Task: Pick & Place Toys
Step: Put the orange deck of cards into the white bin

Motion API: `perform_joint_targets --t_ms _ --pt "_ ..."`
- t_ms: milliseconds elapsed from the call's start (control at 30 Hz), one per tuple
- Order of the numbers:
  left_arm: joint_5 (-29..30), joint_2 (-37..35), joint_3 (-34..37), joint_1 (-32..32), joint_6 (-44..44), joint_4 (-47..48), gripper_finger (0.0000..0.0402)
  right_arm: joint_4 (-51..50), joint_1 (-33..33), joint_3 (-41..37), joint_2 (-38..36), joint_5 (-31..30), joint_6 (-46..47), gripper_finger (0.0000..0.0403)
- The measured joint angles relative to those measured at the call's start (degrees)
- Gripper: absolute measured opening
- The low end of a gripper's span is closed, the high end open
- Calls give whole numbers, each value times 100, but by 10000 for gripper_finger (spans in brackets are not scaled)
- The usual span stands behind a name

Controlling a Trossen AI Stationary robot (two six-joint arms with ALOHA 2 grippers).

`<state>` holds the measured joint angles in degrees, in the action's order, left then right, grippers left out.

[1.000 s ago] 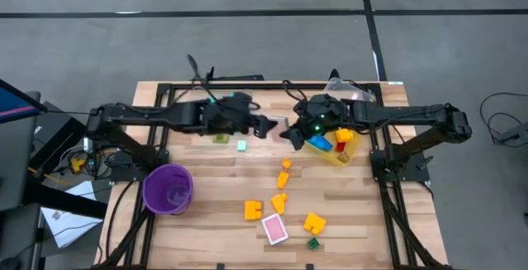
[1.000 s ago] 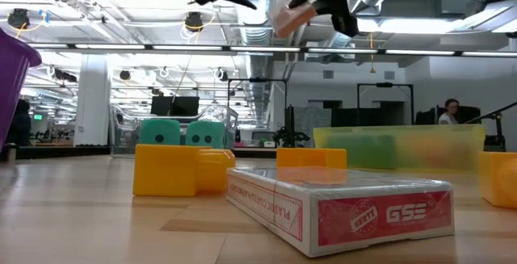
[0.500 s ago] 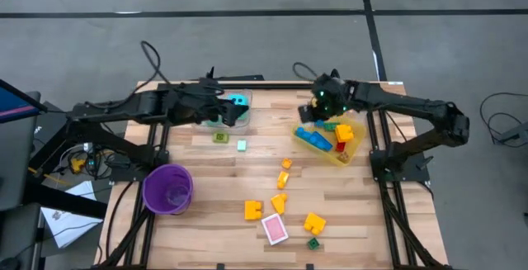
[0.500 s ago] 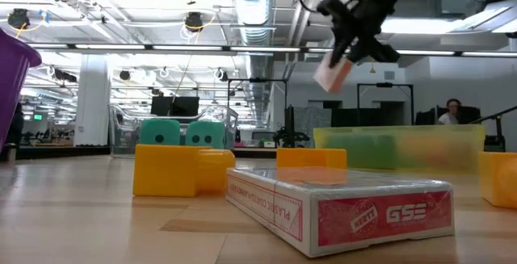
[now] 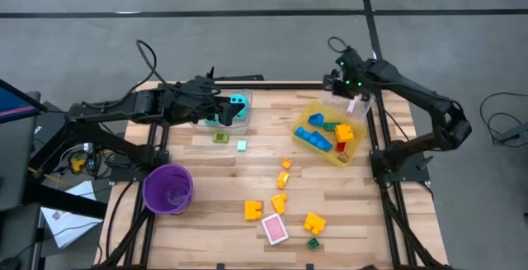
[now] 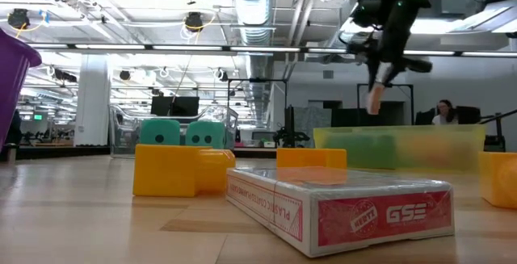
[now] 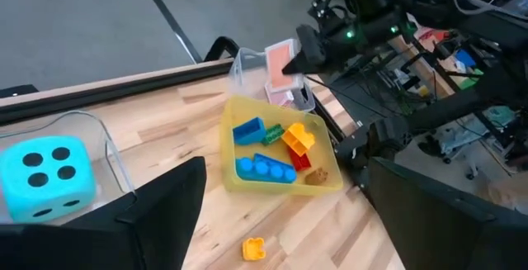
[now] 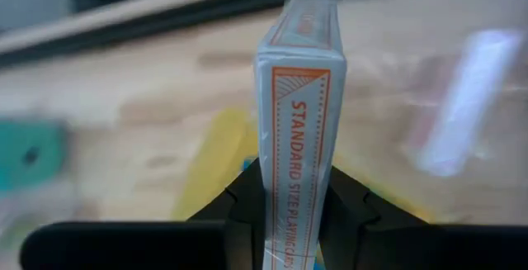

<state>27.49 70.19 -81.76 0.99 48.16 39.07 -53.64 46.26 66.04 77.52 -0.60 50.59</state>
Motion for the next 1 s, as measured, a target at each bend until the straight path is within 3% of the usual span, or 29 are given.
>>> perform_joint_targets --t_ms 333,1000 --pt "0 0 0 4 -294 -2 326 -141 826 0 17 -103 363 71" --pt "-9 2 2 4 -337 -7 319 -18 1019 -166 1150 -92 405 71"
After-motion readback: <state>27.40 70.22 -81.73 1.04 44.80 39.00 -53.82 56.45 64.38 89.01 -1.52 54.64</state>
